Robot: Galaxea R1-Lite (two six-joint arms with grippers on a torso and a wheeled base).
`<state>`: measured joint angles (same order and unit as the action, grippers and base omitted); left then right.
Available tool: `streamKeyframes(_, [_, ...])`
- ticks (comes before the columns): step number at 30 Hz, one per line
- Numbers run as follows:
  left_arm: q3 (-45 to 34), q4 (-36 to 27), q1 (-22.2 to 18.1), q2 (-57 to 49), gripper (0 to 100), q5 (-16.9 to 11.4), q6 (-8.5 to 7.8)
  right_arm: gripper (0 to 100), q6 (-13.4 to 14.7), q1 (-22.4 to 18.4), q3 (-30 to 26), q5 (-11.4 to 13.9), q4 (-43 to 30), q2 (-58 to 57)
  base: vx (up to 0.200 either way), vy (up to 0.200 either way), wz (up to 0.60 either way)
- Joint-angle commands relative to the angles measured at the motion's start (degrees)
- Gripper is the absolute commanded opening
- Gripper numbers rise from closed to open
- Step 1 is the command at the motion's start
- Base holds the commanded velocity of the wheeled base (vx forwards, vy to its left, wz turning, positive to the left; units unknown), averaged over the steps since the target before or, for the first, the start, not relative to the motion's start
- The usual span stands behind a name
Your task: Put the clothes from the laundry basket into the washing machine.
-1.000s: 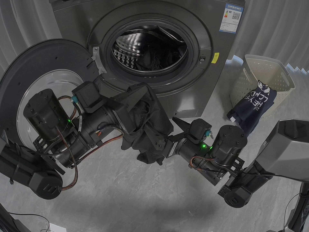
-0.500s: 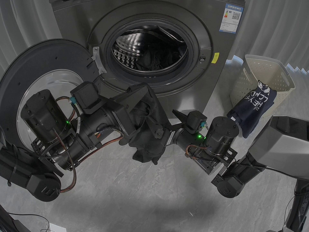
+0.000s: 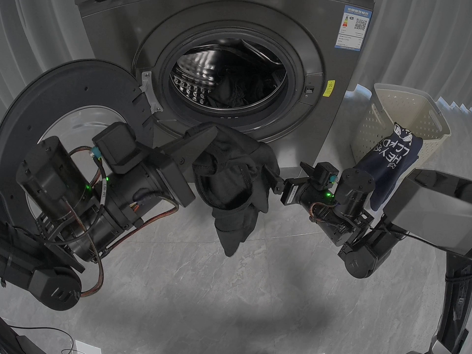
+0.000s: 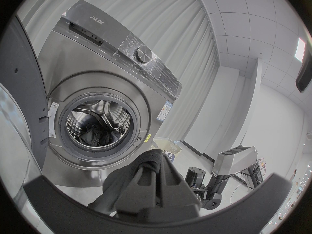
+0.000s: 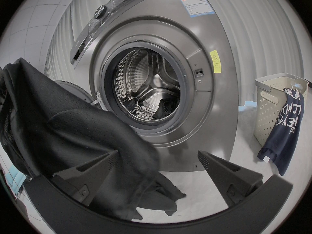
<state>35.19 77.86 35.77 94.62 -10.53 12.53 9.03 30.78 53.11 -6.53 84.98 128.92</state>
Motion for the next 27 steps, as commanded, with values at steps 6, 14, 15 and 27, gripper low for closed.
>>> streamKeyframes(6, [0.6,-0.3,0.2,-0.2,0,0.0,0.04,100,0.1,-2.6,-3.7,0.0,1.1,-1.5,0.000,0.000,0.00])
streamKeyframes(14, [1.4,-0.3,-0.5,1.4,0,0.1,0.04,100,0.1,1.7,-15.2,0.6,3.1,-8.2,0.000,0.000,0.00])
streamKeyframes(15, [1.5,-0.2,-0.6,1.6,0,0.1,0.04,100,0.1,3.0,-18.1,1.4,3.1,-10.0,0.000,0.000,0.00])
streamKeyframes(27, [1.7,-0.2,-0.5,1.3,0,0.1,0.30,100,0.0,9.6,-22.8,2.7,3.0,-11.7,0.000,0.000,0.00])
